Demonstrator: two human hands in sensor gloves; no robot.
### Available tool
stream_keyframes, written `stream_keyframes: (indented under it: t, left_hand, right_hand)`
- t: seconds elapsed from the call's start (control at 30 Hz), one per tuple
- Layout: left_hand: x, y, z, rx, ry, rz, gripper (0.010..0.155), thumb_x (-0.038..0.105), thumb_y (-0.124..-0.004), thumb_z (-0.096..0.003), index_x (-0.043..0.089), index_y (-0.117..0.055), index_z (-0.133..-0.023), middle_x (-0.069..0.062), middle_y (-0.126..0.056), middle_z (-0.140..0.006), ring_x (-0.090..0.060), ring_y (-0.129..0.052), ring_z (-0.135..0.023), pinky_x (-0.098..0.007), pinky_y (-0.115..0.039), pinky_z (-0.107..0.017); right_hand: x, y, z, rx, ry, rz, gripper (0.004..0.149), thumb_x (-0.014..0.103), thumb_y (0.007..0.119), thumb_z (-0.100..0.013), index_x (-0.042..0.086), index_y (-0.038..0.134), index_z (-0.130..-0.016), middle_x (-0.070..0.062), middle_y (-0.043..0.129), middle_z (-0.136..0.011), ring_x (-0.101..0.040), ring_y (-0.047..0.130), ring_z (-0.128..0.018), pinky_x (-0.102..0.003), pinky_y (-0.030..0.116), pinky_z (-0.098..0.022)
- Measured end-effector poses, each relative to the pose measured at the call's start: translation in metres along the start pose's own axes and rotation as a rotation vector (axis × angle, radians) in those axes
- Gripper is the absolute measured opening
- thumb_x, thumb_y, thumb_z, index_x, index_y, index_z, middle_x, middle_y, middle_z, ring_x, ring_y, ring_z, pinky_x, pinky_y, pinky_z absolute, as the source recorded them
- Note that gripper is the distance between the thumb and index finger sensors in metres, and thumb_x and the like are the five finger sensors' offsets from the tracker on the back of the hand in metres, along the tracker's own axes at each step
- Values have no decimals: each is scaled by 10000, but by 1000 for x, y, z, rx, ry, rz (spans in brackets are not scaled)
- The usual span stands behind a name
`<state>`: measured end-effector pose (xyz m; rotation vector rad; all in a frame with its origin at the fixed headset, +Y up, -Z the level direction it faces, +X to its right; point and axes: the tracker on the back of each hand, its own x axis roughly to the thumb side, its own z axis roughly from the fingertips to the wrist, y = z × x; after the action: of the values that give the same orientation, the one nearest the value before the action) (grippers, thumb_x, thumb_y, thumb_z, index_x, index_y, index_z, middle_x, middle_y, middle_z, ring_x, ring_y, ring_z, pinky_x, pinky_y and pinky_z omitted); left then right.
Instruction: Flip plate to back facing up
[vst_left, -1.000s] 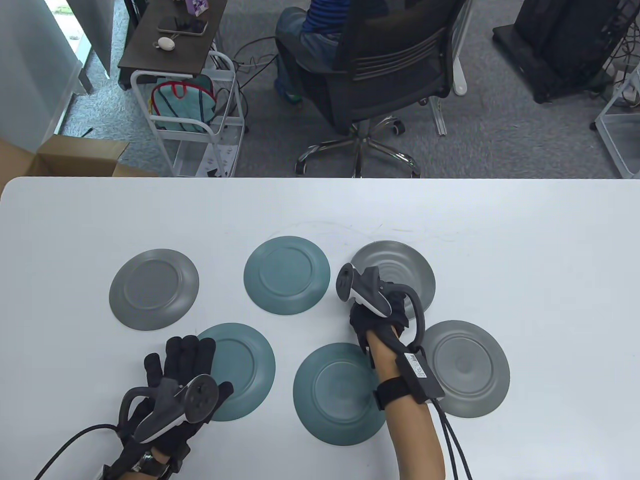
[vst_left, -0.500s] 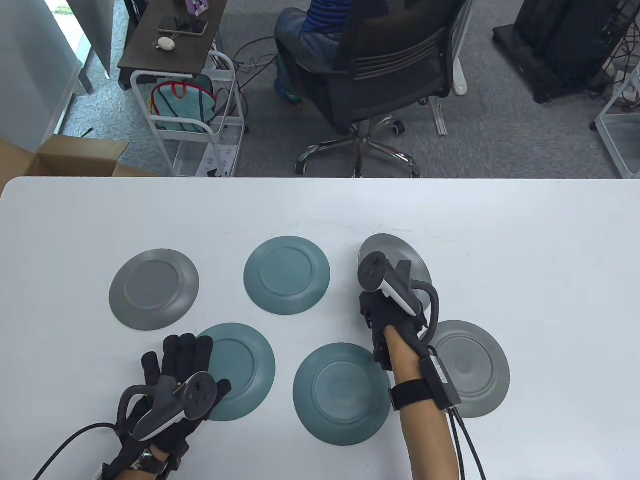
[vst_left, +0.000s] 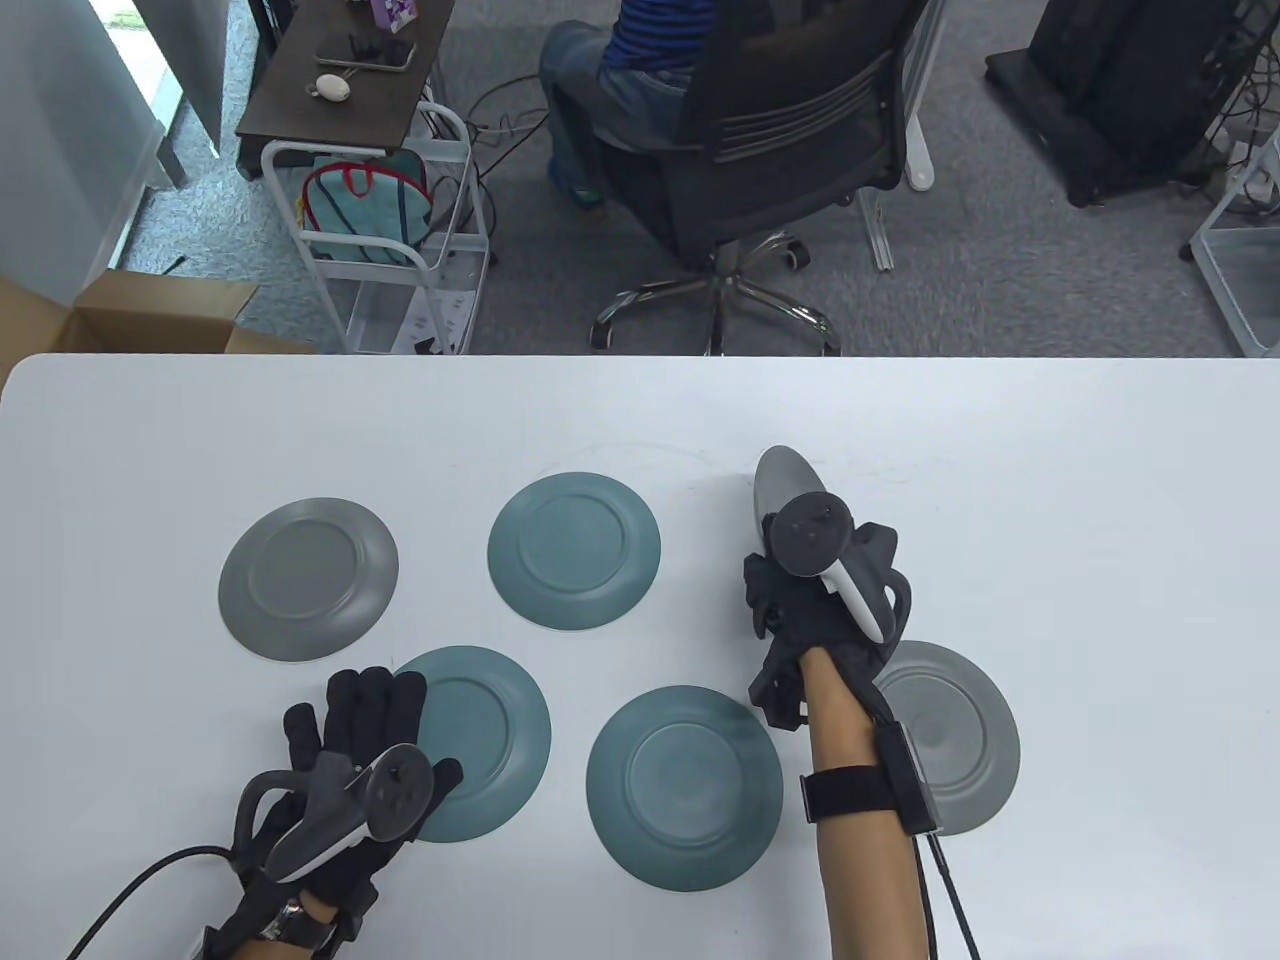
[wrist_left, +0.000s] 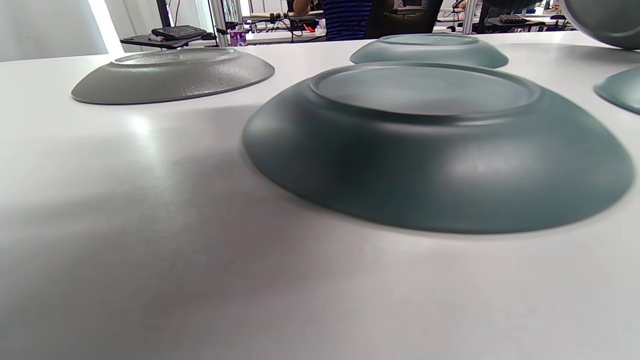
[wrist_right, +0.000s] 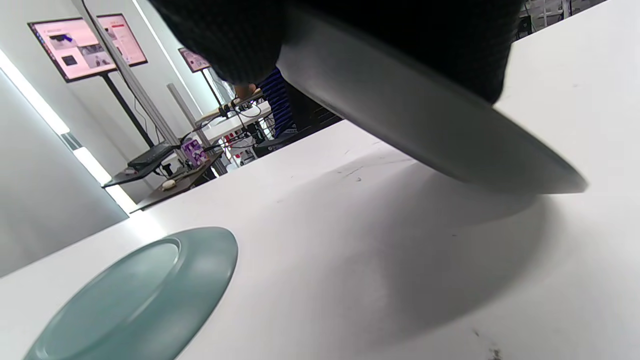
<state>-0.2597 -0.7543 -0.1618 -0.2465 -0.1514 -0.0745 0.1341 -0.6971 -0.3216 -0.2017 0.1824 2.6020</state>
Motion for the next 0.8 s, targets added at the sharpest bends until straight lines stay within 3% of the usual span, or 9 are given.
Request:
stream_keyframes:
  t: [0.43,0.8]
  left_hand:
    - [0,0,0,2,1,-4,879,699,-494,-561,172,-211,-1205,-203,-281,-1214,-497,-342,-1170,-727,-345,-763]
    - [0,1,0,5,2,-2,879,699,-494,-561,172,-212,-1205,-203,-283,-1214,-498,-345,-1169,-727,-344,-763]
  right_hand:
    - [-39,-36,-1,-50,25,-425,559,246,750,-517,32,575,-1003,-235,802,-909,-407,902,-738,-436,808,-488]
    - [-83,-28,-15,-76,201,-622,640,277,817,-492,14,543,-1007,-128,874,-796,-316,966,-608,-364,828,-411]
